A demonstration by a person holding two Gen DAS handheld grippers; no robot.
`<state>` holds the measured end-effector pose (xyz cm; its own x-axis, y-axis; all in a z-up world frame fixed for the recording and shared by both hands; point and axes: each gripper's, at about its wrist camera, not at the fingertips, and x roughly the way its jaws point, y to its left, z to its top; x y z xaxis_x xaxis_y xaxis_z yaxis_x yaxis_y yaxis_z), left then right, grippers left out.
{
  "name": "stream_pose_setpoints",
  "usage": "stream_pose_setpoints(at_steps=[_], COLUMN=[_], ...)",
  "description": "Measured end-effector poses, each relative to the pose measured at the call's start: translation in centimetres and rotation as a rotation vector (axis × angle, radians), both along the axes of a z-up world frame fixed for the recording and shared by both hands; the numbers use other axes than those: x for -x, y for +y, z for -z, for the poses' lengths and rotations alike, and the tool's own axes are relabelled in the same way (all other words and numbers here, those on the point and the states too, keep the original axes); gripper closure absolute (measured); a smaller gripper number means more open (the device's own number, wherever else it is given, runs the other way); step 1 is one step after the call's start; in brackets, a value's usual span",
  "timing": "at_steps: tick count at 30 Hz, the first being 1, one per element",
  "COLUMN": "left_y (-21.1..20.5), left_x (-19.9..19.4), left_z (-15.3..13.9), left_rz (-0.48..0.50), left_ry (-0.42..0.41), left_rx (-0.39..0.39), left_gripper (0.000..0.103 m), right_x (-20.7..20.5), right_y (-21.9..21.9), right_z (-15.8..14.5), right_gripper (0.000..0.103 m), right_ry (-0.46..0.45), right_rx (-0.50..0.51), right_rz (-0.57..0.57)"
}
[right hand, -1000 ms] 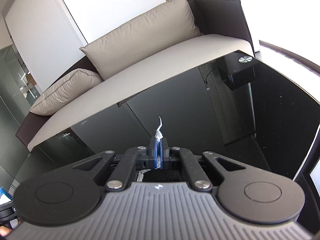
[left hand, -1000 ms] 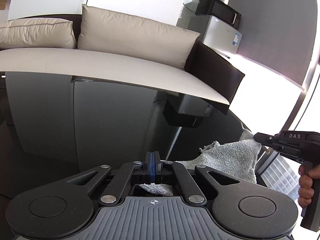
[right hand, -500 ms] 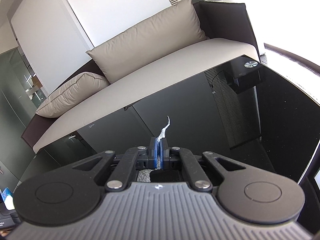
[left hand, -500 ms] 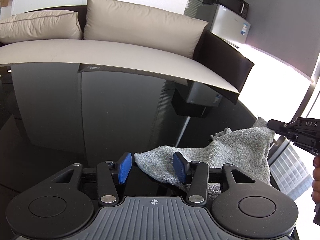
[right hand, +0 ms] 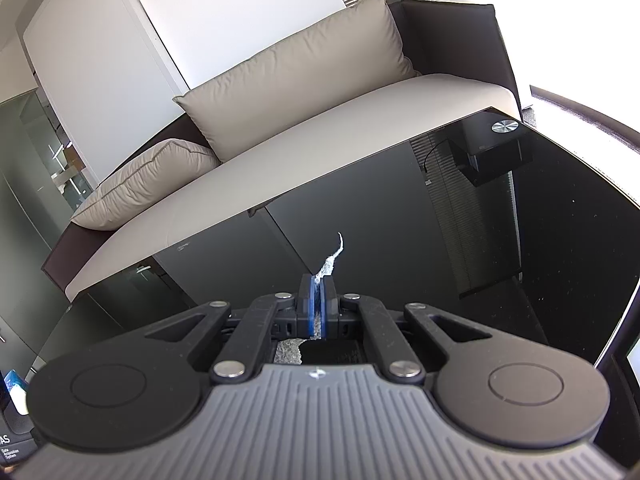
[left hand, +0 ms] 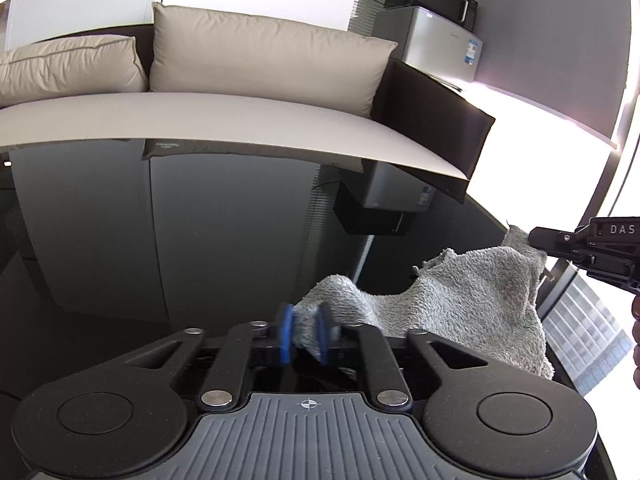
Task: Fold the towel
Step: 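Raise both grippers holding the towel edges, shaking it out to hang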
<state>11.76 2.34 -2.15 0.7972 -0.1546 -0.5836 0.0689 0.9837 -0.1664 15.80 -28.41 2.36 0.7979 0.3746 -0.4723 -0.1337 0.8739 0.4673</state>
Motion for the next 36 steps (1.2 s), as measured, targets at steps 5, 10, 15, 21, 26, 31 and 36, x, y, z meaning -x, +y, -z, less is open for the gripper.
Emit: stream_pose_setpoints(at_steps=[5,10,15,21,26,31,36], left_y=[-0.7,-0.5,0.5,1.0,1.3,1.1,0.4], left_x=[0.0,0.2,0.8,1.6,2.6,3.5,4.4], left_z=[0.0,-0.5,-1.7,-3.8,-5.8,-7.8,-9.3], left_rz=[0.027,0.0,-0.015,-0.004,-0.021,-0.033,-0.036], left_ry=[-0.005,-0.025,-0.073,-0.148,-0.229,-0.298,-0.342], left_rx=[-0.009,0.031,0.077,0.109,0.119,0.123,0.112], left_gripper=[0.099,0.1,0.1,0.1,0.1,0.1,0.1], right_x=[0.0,0.1,0.1,0.3,1.0,1.9,3.0], right_y=[-0.1,0.0,-0.4,-0.5,-0.6,-0.7,-1.0], right_z=[0.1,0.1,0.1,-0.4,-1.8,-3.6,-5.5], right_gripper=[0.101,0.101,0.101,0.101,0.101,0.101,0.101], right_ry=[0.002,-0.004,-0.004,-0.025,-0.07,-0.123,-0.177], right_rx=[0.003,0.007,0.001,-0.014,-0.035,-0.06,-0.074], right_rz=[0.006,0.006,0.015,0.016,0.02,0.028,0.035])
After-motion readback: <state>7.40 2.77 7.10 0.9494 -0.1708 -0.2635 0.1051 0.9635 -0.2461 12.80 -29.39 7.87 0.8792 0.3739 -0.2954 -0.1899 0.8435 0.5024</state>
